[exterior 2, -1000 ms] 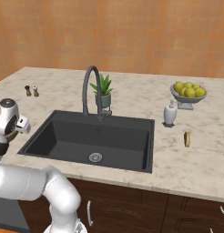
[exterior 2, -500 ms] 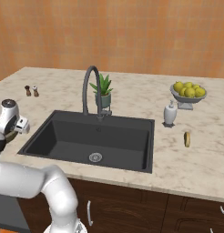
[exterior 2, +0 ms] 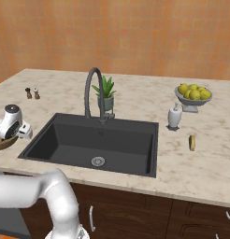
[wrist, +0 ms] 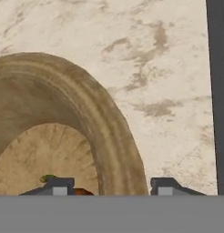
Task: Pick the bell pepper from the sink and place it in the bowl. Then pick the bowl and place it in the microwave. Then close the microwave door and press the start button.
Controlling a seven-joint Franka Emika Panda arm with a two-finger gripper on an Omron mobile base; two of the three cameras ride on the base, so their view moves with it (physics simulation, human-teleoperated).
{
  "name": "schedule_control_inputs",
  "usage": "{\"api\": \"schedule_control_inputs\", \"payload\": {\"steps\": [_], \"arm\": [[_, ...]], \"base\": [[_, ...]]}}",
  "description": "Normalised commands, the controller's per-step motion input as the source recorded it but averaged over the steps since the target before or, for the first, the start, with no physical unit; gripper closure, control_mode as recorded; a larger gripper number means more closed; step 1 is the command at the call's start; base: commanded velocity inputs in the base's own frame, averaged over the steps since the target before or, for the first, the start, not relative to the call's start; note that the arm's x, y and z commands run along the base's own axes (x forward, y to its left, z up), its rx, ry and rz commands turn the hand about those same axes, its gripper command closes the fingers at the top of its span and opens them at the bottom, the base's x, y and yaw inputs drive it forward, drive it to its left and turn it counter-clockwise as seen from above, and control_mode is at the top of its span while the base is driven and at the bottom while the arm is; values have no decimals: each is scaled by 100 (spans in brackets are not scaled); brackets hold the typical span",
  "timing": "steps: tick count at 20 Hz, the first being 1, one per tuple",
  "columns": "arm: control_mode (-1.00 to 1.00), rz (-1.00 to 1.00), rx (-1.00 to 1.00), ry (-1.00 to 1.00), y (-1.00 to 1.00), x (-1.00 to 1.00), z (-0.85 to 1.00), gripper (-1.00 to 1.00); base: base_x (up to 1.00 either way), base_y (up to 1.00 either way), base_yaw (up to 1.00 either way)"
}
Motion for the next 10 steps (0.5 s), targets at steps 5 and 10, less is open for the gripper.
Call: {"api": "schedule_control_inputs", "payload": {"steps": [5,10], "arm": [[-100,-6,0,-11,-1,-49,11,100],[-100,-18,2,-17,-31,-89,35,100]], "base": [[0,0,0],[0,0,0]]}}
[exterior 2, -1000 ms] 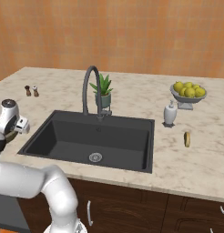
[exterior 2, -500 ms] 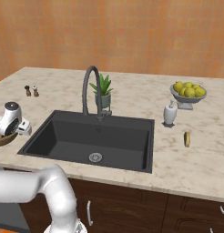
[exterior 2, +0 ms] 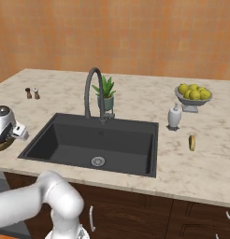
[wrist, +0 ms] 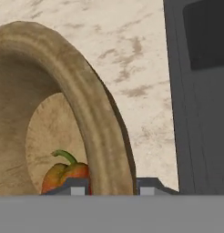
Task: Pick the bell pepper from the sink and place it in the bowl. Then pick the bowl and place it in the microwave. Then close the microwave door and press the start button.
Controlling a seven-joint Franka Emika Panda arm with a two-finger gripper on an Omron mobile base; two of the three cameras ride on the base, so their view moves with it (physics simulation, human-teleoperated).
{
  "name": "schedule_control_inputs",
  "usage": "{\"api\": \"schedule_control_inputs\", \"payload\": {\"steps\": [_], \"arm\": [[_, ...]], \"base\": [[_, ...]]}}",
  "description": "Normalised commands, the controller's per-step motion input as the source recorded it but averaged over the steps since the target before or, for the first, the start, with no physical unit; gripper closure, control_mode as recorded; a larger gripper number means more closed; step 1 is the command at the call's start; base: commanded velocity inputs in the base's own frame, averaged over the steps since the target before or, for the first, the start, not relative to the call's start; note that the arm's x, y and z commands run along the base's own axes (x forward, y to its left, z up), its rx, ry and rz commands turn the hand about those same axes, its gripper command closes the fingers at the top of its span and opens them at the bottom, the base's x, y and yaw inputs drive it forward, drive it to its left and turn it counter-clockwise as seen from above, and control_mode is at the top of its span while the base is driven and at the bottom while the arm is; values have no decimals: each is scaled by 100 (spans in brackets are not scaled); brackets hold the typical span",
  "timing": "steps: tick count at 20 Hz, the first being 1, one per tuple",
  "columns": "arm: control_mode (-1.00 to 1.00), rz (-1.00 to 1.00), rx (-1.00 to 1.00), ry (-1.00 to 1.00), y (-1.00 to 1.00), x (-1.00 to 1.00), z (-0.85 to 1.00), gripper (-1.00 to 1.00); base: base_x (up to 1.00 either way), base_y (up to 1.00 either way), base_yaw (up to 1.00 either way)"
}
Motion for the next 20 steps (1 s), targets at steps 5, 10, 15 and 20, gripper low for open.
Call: {"api": "schedule_control_inputs", "payload": {"steps": [5,10,15,20], "arm": [[-100,-22,12,-7,-64,-60,82,100],[-100,-23,25,1,-61,-6,100,100],[-100,-23,19,17,-51,-22,100,100],[-100,-19,4,30,-39,-24,100,100]], "base": [[0,0,0],[0,0,0],[0,0,0],[0,0,0]]}}
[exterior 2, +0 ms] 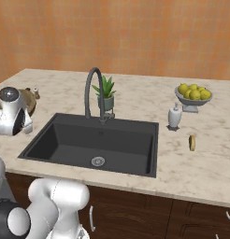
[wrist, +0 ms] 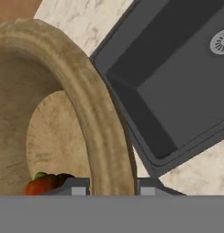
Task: Pick the bell pepper from the sink and place it in the bowl. Then pick the bowl and place it in the microwave. Then close the microwave door and press the start button.
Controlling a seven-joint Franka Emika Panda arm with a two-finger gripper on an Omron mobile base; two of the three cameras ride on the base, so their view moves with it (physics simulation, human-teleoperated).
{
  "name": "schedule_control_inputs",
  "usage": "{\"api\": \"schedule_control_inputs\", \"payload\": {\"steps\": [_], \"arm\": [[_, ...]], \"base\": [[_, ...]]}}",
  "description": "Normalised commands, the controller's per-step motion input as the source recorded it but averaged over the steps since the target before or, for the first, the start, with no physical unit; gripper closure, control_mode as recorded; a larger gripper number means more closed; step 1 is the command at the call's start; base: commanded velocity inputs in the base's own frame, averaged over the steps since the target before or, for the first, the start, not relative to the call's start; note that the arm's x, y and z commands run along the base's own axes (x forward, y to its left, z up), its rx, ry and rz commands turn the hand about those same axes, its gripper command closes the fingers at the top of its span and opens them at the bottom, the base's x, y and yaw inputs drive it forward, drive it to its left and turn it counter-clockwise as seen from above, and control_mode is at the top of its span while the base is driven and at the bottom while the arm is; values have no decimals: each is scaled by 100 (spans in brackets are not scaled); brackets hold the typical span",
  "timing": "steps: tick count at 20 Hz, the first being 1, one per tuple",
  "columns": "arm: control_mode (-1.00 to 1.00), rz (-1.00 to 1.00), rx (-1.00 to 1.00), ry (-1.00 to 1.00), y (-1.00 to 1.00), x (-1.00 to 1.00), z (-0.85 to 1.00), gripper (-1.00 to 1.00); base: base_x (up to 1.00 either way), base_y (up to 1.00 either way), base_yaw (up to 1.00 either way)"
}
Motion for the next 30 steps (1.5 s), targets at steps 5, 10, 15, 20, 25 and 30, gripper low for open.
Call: {"api": "schedule_control_inputs", "payload": {"steps": [5,10,15,20,25,30], "arm": [[-100,-16,3,24,-36,-28,76,100],[-100,-14,8,8,-37,-62,32,100],[-100,-20,7,-5,-49,-76,5,100],[-100,-33,0,-15,-64,-43,21,100],[-100,-36,2,1,-60,-44,47,100],[-100,-27,1,2,-36,-16,18,100]], "base": [[0,0,0],[0,0,0],[0,0,0],[0,0,0],[0,0,0],[0,0,0]]}}
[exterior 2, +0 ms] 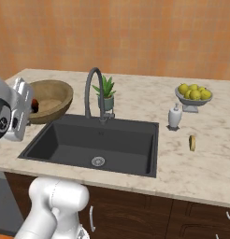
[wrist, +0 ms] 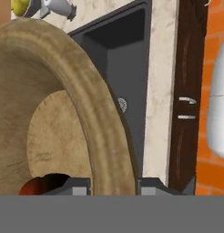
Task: Pick the bell pepper from the sink and place it in the bowl. Then pick the bowl and place it in the microwave. Then close the microwave door and press the start button.
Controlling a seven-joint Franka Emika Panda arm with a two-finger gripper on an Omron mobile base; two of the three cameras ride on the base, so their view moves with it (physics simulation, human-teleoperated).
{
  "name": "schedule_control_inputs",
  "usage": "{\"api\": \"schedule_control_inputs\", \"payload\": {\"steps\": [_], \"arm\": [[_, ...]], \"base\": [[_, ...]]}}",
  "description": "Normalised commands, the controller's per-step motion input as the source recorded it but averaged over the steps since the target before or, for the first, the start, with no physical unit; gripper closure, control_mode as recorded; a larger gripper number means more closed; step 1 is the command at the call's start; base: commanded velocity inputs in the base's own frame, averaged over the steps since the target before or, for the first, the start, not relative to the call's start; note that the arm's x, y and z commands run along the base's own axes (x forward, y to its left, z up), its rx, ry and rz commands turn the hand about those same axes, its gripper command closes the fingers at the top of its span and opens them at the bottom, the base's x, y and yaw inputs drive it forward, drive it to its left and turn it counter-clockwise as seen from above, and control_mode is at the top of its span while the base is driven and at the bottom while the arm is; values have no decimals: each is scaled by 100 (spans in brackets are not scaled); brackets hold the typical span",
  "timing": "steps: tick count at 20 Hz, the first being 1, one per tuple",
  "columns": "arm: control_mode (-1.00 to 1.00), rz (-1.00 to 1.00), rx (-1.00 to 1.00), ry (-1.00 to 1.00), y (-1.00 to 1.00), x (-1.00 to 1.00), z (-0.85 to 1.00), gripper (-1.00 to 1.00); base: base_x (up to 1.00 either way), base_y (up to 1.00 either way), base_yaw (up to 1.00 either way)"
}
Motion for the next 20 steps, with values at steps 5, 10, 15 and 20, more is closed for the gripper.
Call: {"api": "schedule_control_inputs", "payload": {"steps": [5,10,15,20], "arm": [[-100,-1,0,0,0,0,0,100],[-100,-7,1,2,-1,-8,-8,100],[100,-8,0,0,0,-7,-1,100],[100,0,0,0,0,0,0,100]], "base": [[0,0,0],[0,0,0],[-24,0,-35],[-33,0,-76]]}}
